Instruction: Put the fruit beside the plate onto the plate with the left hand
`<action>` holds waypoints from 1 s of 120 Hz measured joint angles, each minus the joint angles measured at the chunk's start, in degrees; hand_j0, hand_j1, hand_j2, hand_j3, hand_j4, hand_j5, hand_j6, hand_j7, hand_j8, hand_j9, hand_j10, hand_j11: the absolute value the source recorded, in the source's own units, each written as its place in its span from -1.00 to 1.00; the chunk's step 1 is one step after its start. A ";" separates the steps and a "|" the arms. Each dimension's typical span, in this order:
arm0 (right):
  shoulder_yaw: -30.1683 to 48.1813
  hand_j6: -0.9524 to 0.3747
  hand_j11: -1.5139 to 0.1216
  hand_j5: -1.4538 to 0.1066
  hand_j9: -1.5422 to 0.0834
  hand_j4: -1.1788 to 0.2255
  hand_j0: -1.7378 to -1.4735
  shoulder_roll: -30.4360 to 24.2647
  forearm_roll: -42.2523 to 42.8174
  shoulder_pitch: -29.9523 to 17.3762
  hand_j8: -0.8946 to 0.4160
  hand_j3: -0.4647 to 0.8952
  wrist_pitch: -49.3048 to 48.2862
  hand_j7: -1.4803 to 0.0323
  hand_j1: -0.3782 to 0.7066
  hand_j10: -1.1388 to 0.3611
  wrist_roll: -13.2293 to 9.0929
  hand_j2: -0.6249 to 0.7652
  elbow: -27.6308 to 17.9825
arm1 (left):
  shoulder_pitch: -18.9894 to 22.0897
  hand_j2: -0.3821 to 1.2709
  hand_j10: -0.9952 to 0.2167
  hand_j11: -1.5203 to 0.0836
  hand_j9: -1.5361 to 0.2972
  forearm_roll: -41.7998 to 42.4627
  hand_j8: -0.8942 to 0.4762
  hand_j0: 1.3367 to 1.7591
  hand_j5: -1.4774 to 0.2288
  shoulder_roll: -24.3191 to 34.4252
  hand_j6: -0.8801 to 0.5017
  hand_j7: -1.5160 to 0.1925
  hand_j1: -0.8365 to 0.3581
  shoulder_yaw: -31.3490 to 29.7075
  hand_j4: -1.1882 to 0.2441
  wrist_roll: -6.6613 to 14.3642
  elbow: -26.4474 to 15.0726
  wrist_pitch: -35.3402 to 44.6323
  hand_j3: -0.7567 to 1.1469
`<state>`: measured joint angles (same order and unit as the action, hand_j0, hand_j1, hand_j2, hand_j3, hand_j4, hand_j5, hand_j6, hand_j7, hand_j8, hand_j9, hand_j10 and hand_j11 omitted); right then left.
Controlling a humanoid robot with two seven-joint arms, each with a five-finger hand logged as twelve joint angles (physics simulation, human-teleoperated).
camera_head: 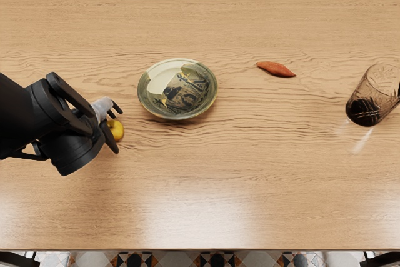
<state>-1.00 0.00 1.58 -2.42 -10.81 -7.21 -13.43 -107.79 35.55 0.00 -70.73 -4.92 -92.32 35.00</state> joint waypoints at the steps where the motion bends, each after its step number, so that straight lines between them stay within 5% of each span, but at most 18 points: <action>1: 0.00 0.41 0.83 0.84 0.87 0.66 -0.40 0.00 0.00 0.00 0.34 -0.32 0.00 0.93 -0.91 0.50 0.00 -0.11 0.00 | 0.02 -0.46 0.11 0.37 0.22 0.00 -0.17 0.52 0.24 0.00 -0.19 0.28 0.34 0.00 0.21 0.00 0.00 0.00 -0.20; 120: 0.00 0.41 0.83 0.84 0.87 0.66 -0.40 0.00 0.00 0.00 0.34 -0.32 -0.01 0.93 -0.91 0.50 0.00 -0.11 -0.01 | 0.66 -0.44 0.01 0.27 0.13 0.43 -0.26 0.52 0.14 0.00 -0.28 0.19 0.21 -0.75 0.12 0.08 0.73 0.00 -0.20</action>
<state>-1.01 0.00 1.58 -2.43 -10.82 -7.21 -13.44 -107.13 35.98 0.00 -71.49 -4.83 -91.59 35.00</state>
